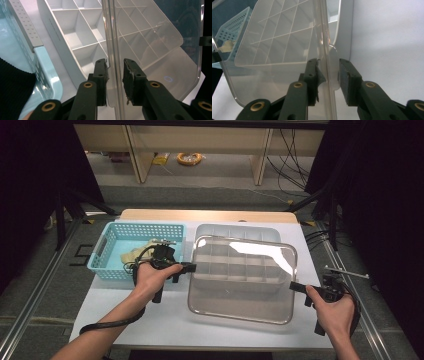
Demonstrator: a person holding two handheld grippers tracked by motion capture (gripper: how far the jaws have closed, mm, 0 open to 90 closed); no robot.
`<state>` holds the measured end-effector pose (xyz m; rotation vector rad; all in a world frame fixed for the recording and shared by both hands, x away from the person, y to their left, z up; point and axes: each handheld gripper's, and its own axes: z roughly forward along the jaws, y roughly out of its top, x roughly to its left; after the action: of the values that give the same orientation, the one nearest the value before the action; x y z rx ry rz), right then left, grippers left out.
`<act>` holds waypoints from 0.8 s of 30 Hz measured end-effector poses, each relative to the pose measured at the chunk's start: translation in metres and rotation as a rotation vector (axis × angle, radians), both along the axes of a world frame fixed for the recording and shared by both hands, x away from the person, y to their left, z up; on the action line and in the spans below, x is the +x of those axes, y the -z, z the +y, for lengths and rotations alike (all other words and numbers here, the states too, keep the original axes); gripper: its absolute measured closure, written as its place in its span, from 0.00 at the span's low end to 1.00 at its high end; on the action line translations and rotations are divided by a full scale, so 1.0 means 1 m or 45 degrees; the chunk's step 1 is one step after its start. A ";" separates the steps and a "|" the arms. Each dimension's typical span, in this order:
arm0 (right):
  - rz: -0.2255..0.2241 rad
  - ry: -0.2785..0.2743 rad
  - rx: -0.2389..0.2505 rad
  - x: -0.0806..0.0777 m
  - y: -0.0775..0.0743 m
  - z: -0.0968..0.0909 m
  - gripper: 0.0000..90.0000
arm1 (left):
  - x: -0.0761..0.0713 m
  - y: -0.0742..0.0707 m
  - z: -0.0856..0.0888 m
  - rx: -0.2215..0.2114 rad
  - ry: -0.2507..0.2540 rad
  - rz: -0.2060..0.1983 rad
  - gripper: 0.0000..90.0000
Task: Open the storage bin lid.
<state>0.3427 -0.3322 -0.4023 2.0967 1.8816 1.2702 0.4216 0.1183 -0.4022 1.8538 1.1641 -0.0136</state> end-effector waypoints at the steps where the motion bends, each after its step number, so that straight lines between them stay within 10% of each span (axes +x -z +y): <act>1: 0.011 0.017 0.009 0.000 0.000 0.001 0.78 | 0.000 0.000 0.000 0.000 0.000 0.002 0.80; 24: -0.002 -0.013 -0.018 -0.009 0.007 -0.005 0.78 | -0.010 0.011 -0.001 -0.008 0.039 0.047 0.81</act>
<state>0.3338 -0.3369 -0.4093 2.0809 1.8976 1.2563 0.4116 0.1169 -0.4130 1.8732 1.1594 -0.0691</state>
